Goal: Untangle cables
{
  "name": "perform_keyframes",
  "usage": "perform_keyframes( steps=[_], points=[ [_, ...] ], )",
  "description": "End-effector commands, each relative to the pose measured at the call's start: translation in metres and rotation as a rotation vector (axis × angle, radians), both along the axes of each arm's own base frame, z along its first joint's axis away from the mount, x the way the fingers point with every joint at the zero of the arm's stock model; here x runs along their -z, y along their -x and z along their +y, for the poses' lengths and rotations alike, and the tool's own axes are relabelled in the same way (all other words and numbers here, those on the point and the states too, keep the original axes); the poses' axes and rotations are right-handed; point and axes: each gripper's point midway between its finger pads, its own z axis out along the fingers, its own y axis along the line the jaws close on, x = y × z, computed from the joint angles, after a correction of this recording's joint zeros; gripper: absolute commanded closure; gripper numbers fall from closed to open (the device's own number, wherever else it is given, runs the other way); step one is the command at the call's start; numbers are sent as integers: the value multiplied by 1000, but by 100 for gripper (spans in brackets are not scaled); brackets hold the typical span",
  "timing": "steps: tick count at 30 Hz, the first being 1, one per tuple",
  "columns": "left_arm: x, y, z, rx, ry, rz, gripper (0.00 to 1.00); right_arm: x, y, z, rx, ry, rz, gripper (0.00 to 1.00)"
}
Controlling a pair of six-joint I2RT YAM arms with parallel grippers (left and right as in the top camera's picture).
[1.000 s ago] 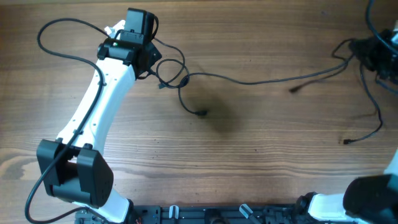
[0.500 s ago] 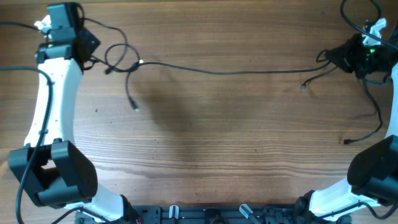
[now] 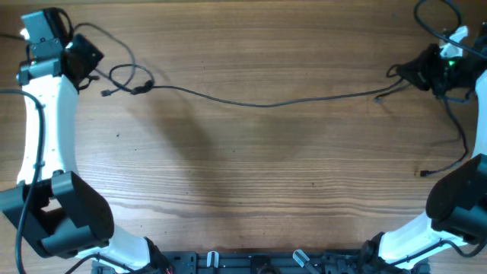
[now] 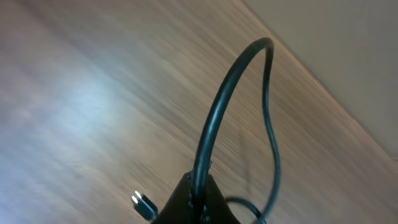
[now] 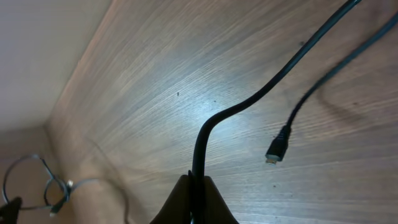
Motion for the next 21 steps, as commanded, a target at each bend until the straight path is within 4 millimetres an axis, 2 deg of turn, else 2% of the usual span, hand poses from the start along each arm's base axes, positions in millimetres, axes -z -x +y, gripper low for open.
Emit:
perform_keyframes(
  steps=[1, 3, 5, 6, 7, 9, 13, 14, 16, 18, 21],
  points=[
    [-9, -17, -75, 453, 67, -83, 96, 4, -3, -2, -16, 29, -2, 96],
    [-22, -10, -128, 748, 178, -174, 96, 4, -3, -1, -26, 29, -5, 96],
    [-34, 2, -161, 909, 273, -234, 96, 3, -3, 2, -36, 20, -10, 96],
    [-41, 9, -177, 981, 328, -263, 96, -1, -4, 8, -73, -6, -40, 96],
    [-51, 20, -202, 1078, 408, -298, 96, -6, -5, 19, -113, -36, -67, 96],
    [-55, 26, -219, 1121, 449, -302, 96, -6, -6, 28, -139, -33, -69, 96],
    [-55, 33, -247, 1112, 538, -244, 96, -6, -8, 65, -241, -25, -78, 95],
    [-55, 34, -251, 1101, 559, -229, 96, -6, -9, 75, -274, -19, -89, 88],
    [-51, 33, -252, 1015, 610, -170, 96, -6, -10, 89, -323, -6, -105, 43],
    [-43, 27, -245, 862, 663, -94, 96, -7, -10, 100, -361, 0, -117, 29],
    [-36, 20, -236, 642, 751, -9, 96, -9, -7, 118, -422, -17, -136, 28]
  ],
)
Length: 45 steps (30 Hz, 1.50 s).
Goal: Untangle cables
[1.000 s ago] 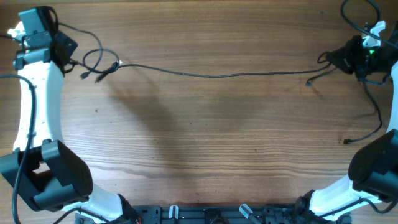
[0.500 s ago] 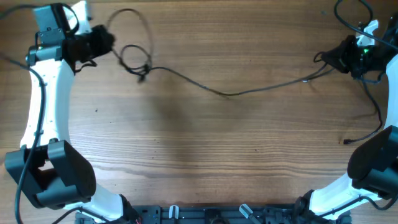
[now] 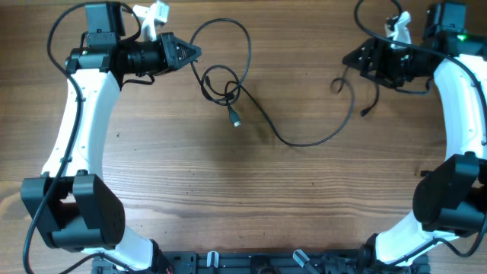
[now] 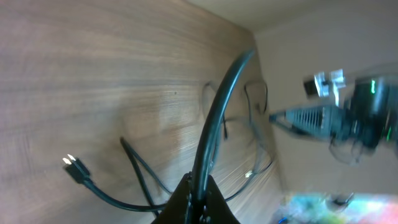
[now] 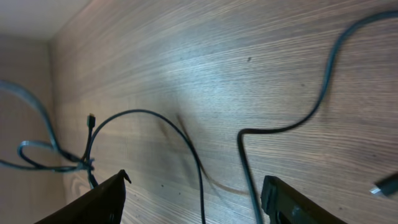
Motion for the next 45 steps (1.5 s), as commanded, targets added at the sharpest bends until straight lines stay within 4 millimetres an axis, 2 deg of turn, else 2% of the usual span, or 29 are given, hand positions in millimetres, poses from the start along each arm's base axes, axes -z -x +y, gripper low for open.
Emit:
perform_keyframes(
  steps=[1, 5, 10, 12, 17, 23, 29, 34, 42, 45],
  points=[
    [12, -11, 13, -257, 90, 287, 96, -5, 2, 25, -126, -46, -55, 28],
    [6, -19, 13, -372, 197, 417, 96, -10, 15, 71, -292, -71, -96, 29],
    [4, -18, 12, -478, 312, 600, 96, -11, 29, 122, -444, -65, -128, 29],
    [1, -18, 9, -452, 316, 586, 96, -13, 33, 142, -476, -75, -134, 29],
    [2, -14, 4, -322, 211, 412, 96, -21, 32, 180, -491, -103, -160, 36],
    [22, -6, -9, -313, 73, 391, 96, -30, 39, 226, -510, -143, -173, 46],
    [22, 0, -31, -256, 51, 371, 96, -29, 39, 245, -366, -164, -55, 46],
    [21, 4, -41, -199, 26, 325, 96, -20, 30, 241, -190, -135, 40, 46],
    [20, 8, -56, -162, 23, 315, 96, -11, 16, 249, -122, -195, 83, 48],
    [18, 7, -59, -157, 25, 305, 96, 9, 18, 255, -143, -207, 142, 48]
  ],
)
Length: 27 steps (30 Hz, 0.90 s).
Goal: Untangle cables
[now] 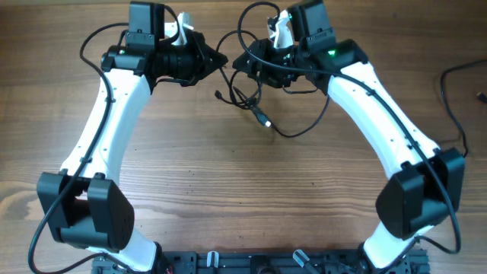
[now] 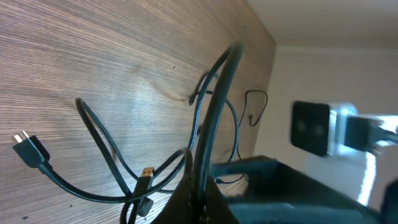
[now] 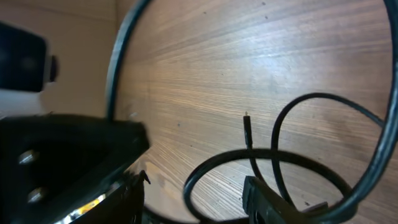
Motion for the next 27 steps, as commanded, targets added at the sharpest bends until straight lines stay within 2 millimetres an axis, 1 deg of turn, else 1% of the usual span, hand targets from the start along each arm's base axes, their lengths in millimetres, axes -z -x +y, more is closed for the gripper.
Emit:
perform_keyframes(
  steps=[1, 4, 5, 7, 8, 9, 11, 14, 17, 18, 20, 22, 24, 27],
  points=[
    [2, -3, -2, 17, -9, -24, 96, 35, 2, 8, -14, 1, 103, 49],
    [2, -3, -2, 17, -9, -24, 96, 45, 2, 11, -24, -3, 130, 53],
    [2, -3, -2, 17, -9, -23, 96, 46, 2, 11, -24, -3, 130, 57],
    [2, -3, -2, 17, -9, -23, 96, 46, -3, 12, -22, -9, 115, 70],
    [2, -3, -2, 17, -9, -22, 96, 44, -5, 12, -20, -15, 105, 75],
    [2, -2, -2, 18, -10, -19, 96, 40, -9, 14, -13, -29, 87, 83],
    [3, -1, -2, 19, -11, -11, 96, 33, -18, 16, -5, -59, 55, 94],
    [5, 3, -4, 27, -15, 0, 96, 18, -30, 16, -1, -123, 9, 96],
    [7, 5, -4, 49, -30, -16, 96, 14, -39, 5, 23, -149, 12, 96],
    [9, 5, -3, 51, -43, -20, 96, 9, -41, 2, 18, -173, 7, 96],
    [17, 3, 6, 13, -100, -6, 96, -12, -46, -4, -19, -275, -8, 96],
    [36, 2, 27, -68, -232, 35, 96, -53, -49, -16, -88, -419, -69, 96],
    [51, 5, 47, -126, -346, 79, 96, -83, -48, -33, -117, -487, -113, 96],
    [65, 11, 74, -198, -498, 123, 96, -112, -46, -66, -124, -533, -154, 96]
  ],
)
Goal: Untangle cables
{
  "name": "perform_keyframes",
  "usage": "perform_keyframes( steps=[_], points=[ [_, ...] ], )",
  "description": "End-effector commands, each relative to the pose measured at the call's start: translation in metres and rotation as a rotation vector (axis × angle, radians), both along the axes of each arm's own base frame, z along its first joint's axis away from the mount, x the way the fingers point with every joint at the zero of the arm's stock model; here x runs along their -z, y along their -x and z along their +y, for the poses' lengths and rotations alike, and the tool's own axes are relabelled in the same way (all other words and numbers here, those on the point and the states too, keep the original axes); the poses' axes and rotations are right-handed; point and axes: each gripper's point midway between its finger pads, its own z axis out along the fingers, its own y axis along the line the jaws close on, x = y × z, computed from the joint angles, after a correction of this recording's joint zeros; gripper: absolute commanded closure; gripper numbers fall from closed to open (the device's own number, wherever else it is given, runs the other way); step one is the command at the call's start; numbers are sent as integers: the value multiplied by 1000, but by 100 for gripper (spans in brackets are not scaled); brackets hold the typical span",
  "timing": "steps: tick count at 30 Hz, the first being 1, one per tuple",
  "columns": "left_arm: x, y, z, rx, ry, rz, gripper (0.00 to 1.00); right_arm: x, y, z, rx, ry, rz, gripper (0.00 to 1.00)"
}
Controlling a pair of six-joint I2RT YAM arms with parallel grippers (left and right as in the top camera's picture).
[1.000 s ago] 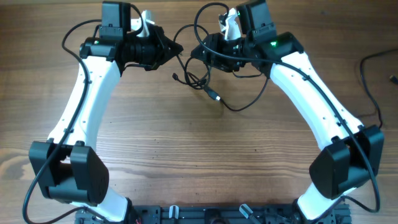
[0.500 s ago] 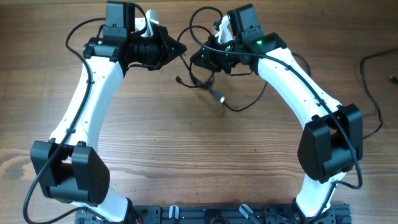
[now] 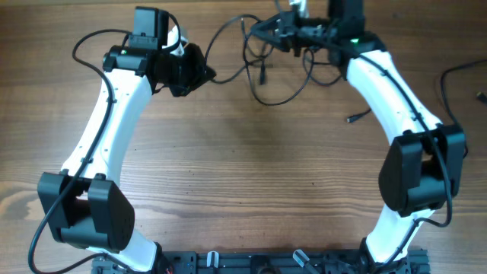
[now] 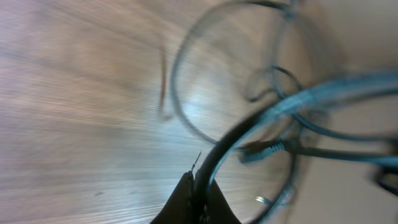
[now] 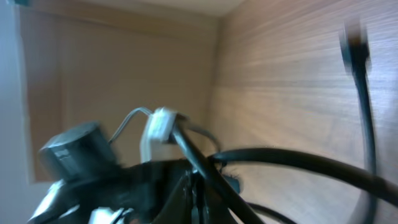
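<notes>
A tangle of thin black cables (image 3: 283, 97) hangs and lies at the far middle of the wooden table, with one plug end (image 3: 352, 118) loose on the wood. My left gripper (image 3: 207, 74) is shut on a black cable (image 4: 249, 127), which rises from its closed tips (image 4: 198, 186). My right gripper (image 3: 255, 29) is at the table's far edge, pointing left, shut on another cable strand (image 5: 298, 163) at its tips (image 5: 194, 183). A cable plug (image 5: 356, 43) dangles in the right wrist view. Both wrist views are blurred.
Another black cable (image 3: 455, 72) lies apart at the far right edge, with a connector (image 3: 481, 95) by it. The wooden table (image 3: 243, 190) stretches toward me below the arms.
My right gripper was open beside the tangle; now it is shut on a cable and sits higher, at the far edge. The left gripper sits slightly lower and to the left. The loops have spread rightward.
First both grippers held cable at opposite far corners, with a strand stretched across the table. Then the right was open and the strand lay slack. Later both grippers were together at the far middle, right still open. Now both are shut on cable.
</notes>
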Motion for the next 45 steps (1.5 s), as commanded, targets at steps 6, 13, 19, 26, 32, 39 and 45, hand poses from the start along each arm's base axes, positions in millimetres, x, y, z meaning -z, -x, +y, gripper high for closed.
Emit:
perform_keyframes(
  steps=[6, 13, 19, 26, 32, 39, 45],
  points=[
    [28, -2, 55, -128, -324, 23, 96, -60, 7, -101, 24, -112, -34, 96],
    [16, -7, 27, -8, -192, -41, 96, 11, 17, -102, 94, 138, 29, 96],
    [-40, -8, -40, 312, 190, -265, 96, 39, 43, -63, -16, 295, -13, 92],
    [-91, -15, -35, 290, 501, -275, 96, 40, 56, -44, -108, 304, -94, 55],
    [-87, -18, -19, 243, 500, -247, 96, 36, 59, -42, -130, 286, -117, 52],
    [-82, -22, -15, 65, 556, -64, 96, 36, 68, -25, -173, 285, -127, 52],
    [-78, -27, -12, -101, 605, 93, 96, 49, 71, -6, -128, 361, -32, 52]
  ],
)
